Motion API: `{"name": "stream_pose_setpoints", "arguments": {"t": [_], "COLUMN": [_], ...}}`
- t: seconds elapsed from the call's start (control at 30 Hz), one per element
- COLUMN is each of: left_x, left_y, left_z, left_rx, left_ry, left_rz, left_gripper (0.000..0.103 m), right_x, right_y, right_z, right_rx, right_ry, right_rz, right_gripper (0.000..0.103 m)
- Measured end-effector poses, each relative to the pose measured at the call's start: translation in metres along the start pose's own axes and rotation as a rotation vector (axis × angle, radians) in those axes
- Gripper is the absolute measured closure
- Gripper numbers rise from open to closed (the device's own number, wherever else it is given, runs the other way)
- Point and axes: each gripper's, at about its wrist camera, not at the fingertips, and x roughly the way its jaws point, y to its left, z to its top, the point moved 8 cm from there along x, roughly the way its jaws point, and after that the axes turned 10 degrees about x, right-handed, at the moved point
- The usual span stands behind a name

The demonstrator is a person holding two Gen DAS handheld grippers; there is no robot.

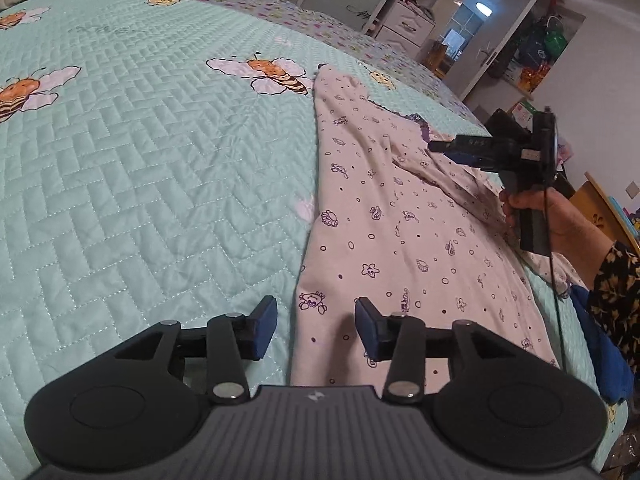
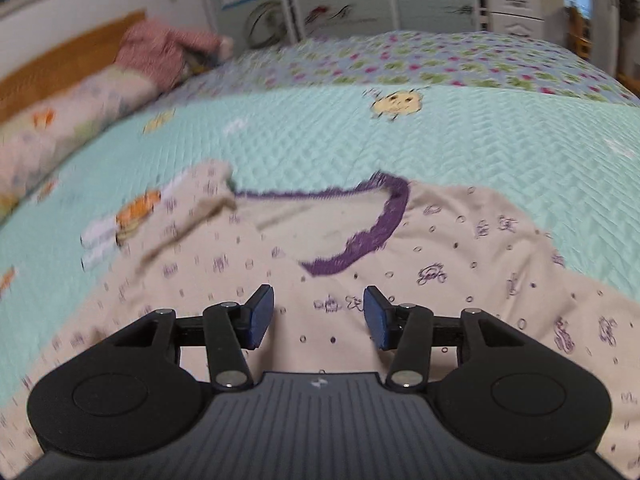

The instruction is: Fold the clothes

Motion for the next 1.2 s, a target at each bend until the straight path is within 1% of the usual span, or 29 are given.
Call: {"name": "stream_pose_setpoints", "arguments": {"t": [0.03,0.07,0.1,0.13,0.17,0.2,0.23,0.3,0.4,0.53,0.6,0.63,0.73,0.77,0.8,0.87,0.9,0.97,1.07,1.1,1.13,1.17,1.2], "left_x": [0.000,0.000,0.000,0.000,0.001,0.001,0.001,0.002,0.002,0.002,0.002,0.002,0.002,0.002,0.001,-0.002,-0.006,-0.012,-0.005,0.003,0.014,0.028,0.044], "left_y": [0.000,0.000,0.000,0.000,-0.001,-0.002,-0.004,-0.006,-0.007,-0.005,-0.006,-0.007,-0.009,-0.009,-0.009,-0.007,-0.007,-0.010,-0.019,-0.021,-0.023,-0.024,-0.024], "left_z": [0.000,0.000,0.000,-0.001,-0.001,-0.001,-0.001,-0.002,-0.003,-0.002,-0.002,-0.003,-0.002,-0.002,-0.001,0.004,0.009,0.024,0.058,0.071,0.083,0.092,0.099], "left_rx": [-0.001,-0.002,0.000,0.006,0.014,0.025,0.037,0.060,0.080,0.079,0.085,0.093,0.113,0.108,0.098,0.054,0.027,-0.015,-0.020,-0.020,-0.017,-0.009,-0.009], "left_ry": [-0.001,-0.003,-0.005,-0.007,-0.009,-0.010,-0.011,-0.013,-0.015,-0.013,-0.011,-0.010,-0.004,-0.001,0.004,0.011,0.003,-0.031,-0.082,-0.097,-0.106,-0.104,-0.093], "left_rz": [-0.001,-0.002,-0.002,-0.002,0.000,0.003,0.007,0.015,0.020,0.016,0.020,0.024,0.034,0.036,0.037,0.029,0.015,-0.018,-0.049,-0.053,-0.056,-0.056,-0.053], "left_gripper": [0.057,0.057,0.056,0.056,0.055,0.055,0.054,0.052,0.052,0.052,0.052,0.052,0.052,0.052,0.052,0.052,0.053,0.053,0.052,0.051,0.048,0.047,0.047], "right_x": [0.002,0.002,0.000,-0.003,-0.005,-0.008,-0.011,-0.019,-0.039,-0.041,-0.034,-0.029,-0.023,-0.025,-0.029,-0.038,-0.043,-0.050,-0.054,-0.052,-0.050,-0.047,-0.042], "right_y": [0.001,0.003,0.004,0.005,0.006,0.006,0.006,0.006,-0.003,-0.020,-0.024,-0.024,-0.024,-0.024,-0.025,-0.025,-0.025,-0.022,-0.002,0.008,0.018,0.027,0.036], "right_z": [-0.001,-0.002,-0.002,-0.002,-0.002,-0.002,-0.001,0.001,0.008,0.004,0.000,-0.002,-0.005,-0.006,-0.006,-0.005,-0.004,-0.004,-0.007,-0.007,-0.008,-0.008,-0.005], "right_rx": [-0.020,-0.037,-0.045,-0.054,-0.060,-0.055,-0.039,-0.007,0.087,0.124,0.114,0.121,0.207,0.230,0.240,0.249,0.253,0.265,0.256,0.273,0.289,0.305,0.318], "right_ry": [0.009,0.017,0.021,0.025,0.028,0.026,0.023,0.014,-0.031,-0.029,-0.012,-0.002,0.011,-0.001,-0.017,-0.055,-0.073,-0.097,-0.101,-0.091,-0.080,-0.072,-0.070], "right_rz": [0.002,0.005,0.007,0.009,0.012,0.022,0.039,0.071,0.073,-0.007,-0.058,-0.059,0.013,0.030,0.034,0.025,0.020,0.036,0.112,0.162,0.212,0.255,0.279], "right_gripper": [0.053,0.056,0.065,0.071,0.083,0.097,0.103,0.103,0.103,0.103,0.102,0.102,0.092,0.082,0.078,0.078,0.077,0.077,0.076,0.076,0.076,0.076,0.075]}}
